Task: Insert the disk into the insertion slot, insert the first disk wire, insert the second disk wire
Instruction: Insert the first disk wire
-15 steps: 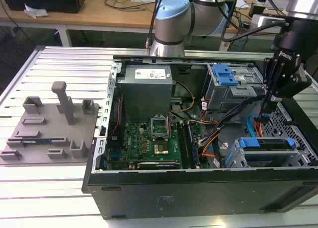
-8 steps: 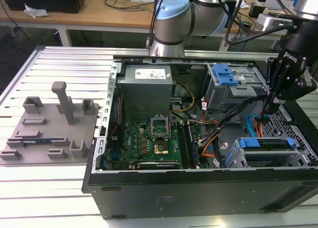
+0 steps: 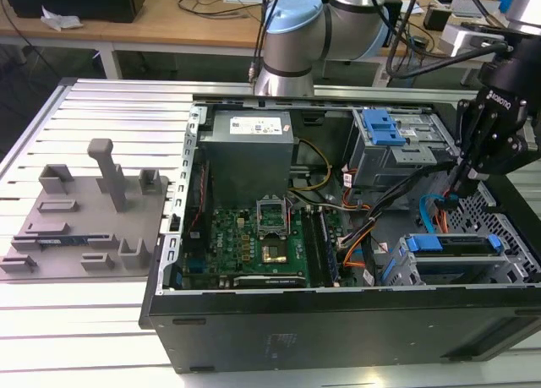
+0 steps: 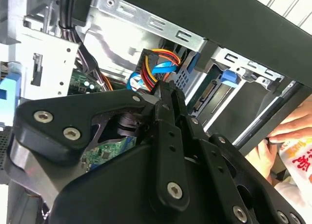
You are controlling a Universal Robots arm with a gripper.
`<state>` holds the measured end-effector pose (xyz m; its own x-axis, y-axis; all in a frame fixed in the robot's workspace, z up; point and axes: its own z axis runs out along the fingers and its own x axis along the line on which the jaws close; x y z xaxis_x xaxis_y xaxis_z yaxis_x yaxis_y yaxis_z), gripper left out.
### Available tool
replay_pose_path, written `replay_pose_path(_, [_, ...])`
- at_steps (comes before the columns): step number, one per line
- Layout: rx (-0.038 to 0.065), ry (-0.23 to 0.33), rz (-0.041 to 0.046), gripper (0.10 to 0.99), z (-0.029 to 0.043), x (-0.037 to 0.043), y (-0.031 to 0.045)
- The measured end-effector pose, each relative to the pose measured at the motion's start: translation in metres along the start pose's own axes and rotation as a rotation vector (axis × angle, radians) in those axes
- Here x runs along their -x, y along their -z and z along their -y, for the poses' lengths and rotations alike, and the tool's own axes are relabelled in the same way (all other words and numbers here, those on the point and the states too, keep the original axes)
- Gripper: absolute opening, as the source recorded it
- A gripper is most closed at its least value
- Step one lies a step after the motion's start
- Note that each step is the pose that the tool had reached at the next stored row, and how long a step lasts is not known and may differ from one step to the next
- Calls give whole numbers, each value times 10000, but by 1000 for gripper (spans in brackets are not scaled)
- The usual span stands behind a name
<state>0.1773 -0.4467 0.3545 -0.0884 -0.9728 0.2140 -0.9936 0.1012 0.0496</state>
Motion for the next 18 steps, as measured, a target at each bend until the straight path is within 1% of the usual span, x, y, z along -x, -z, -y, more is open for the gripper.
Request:
replay_pose_path(2, [4, 19, 74, 169, 4, -14, -3])
replay_pose_path(3, [8, 48, 172, 169, 6, -21, -4])
replay_pose_path(4, [13, 81, 294, 169, 8, -24, -5])
replay_pose_path(5, [20, 124, 454, 169, 10, -27, -6])
replay_pose_path(6, [23, 173, 568, 169, 12, -33, -7])
replay_pose_path(7, [19, 220, 624, 169, 13, -44, -9])
replay_pose_path(8, [15, 259, 657, 169, 14, -53, -11])
replay_pose_path(10, [9, 314, 690, 169, 17, -76, -16])
replay_pose_path(13, [9, 338, 758, 169, 28, -162, -34])
replay_pose_path(17, [23, 351, 930, 169, 48, -308, -66])
replay_pose_path(18, [27, 354, 988, 169, 54, -345, -74])
